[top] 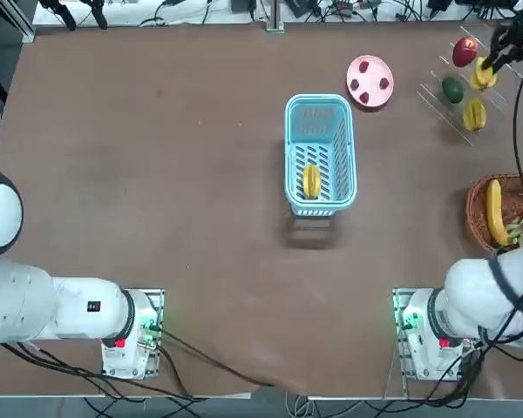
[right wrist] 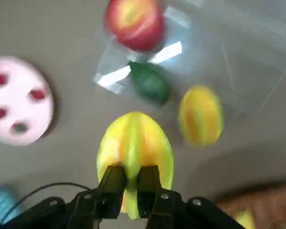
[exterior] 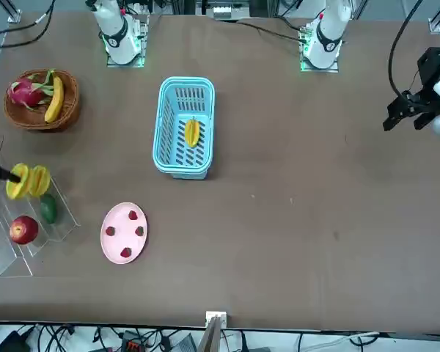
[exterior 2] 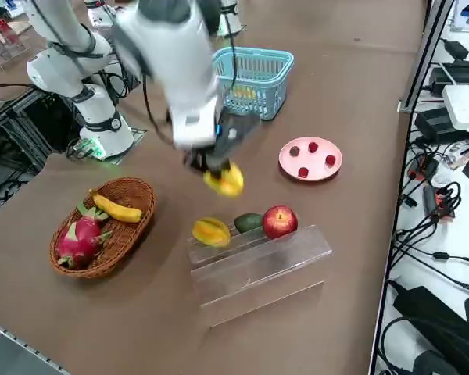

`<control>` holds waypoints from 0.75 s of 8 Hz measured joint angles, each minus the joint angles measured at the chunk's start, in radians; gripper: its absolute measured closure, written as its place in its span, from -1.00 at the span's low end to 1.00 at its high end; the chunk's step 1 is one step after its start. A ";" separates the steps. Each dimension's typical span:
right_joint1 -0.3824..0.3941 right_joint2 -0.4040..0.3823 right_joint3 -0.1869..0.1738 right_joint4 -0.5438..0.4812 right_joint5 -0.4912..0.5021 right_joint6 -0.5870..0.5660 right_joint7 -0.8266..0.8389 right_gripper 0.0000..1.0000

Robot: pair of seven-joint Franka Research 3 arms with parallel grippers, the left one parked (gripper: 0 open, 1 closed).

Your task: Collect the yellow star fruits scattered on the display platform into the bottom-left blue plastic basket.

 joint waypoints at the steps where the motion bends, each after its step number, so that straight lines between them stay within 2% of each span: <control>1: 0.065 -0.068 0.004 -0.027 0.001 -0.079 0.091 0.62; 2: 0.148 -0.138 0.007 -0.087 0.002 -0.102 0.202 0.62; 4: 0.364 -0.241 0.014 -0.239 0.006 -0.068 0.487 0.62; 6: 0.623 -0.259 0.021 -0.313 0.007 0.000 0.833 0.62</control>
